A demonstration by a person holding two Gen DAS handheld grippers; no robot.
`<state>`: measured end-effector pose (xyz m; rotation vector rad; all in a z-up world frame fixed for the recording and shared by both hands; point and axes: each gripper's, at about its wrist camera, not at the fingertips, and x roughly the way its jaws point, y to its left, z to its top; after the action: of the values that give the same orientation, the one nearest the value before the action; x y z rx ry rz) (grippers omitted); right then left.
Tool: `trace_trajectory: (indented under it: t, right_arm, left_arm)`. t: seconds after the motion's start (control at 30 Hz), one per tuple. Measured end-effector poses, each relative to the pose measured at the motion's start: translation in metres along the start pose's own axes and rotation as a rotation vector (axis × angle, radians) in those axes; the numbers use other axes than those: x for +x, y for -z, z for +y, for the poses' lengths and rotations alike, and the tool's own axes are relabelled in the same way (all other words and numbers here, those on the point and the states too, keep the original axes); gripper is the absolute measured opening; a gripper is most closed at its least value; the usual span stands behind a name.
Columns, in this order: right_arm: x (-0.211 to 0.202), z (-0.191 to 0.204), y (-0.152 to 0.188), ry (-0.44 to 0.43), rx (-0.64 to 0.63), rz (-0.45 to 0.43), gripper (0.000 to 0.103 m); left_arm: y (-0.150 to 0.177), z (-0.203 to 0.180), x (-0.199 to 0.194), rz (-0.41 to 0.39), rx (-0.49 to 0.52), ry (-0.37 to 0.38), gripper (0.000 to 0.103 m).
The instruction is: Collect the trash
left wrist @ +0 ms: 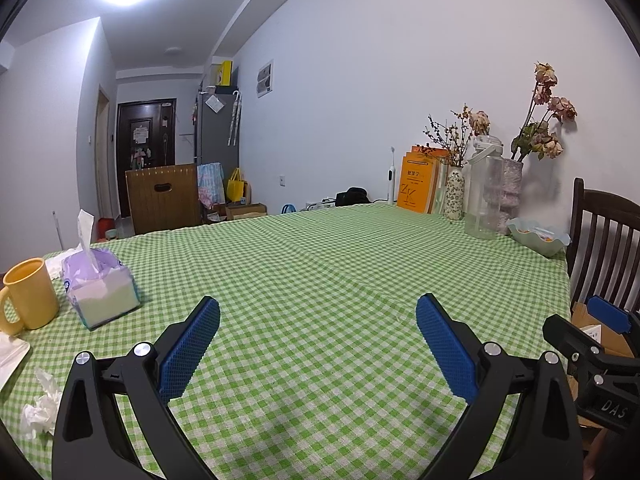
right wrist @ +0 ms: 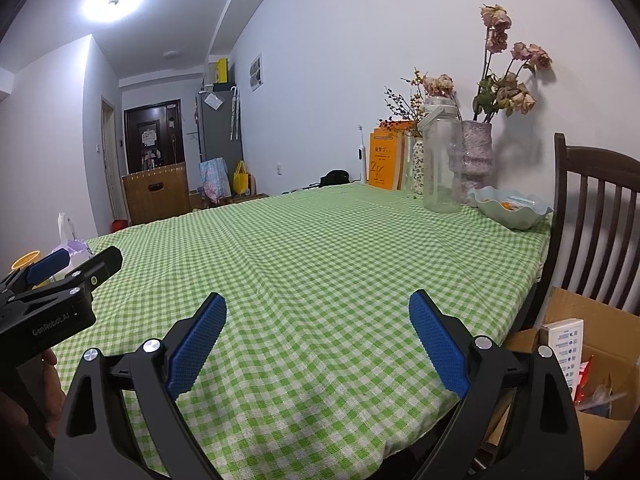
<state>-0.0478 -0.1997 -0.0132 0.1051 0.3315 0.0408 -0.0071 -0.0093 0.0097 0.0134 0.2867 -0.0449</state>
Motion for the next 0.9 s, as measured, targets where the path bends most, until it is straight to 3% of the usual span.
trace_trajectory:
  t: [0.9]
  right_arm:
    - [-0.0043,0.0032,0.0020,-0.008,-0.003,-0.012,0.089]
  left_arm:
    - [-0.0005,0.0008,0.0007,0.001,0.000,0.000,0.095]
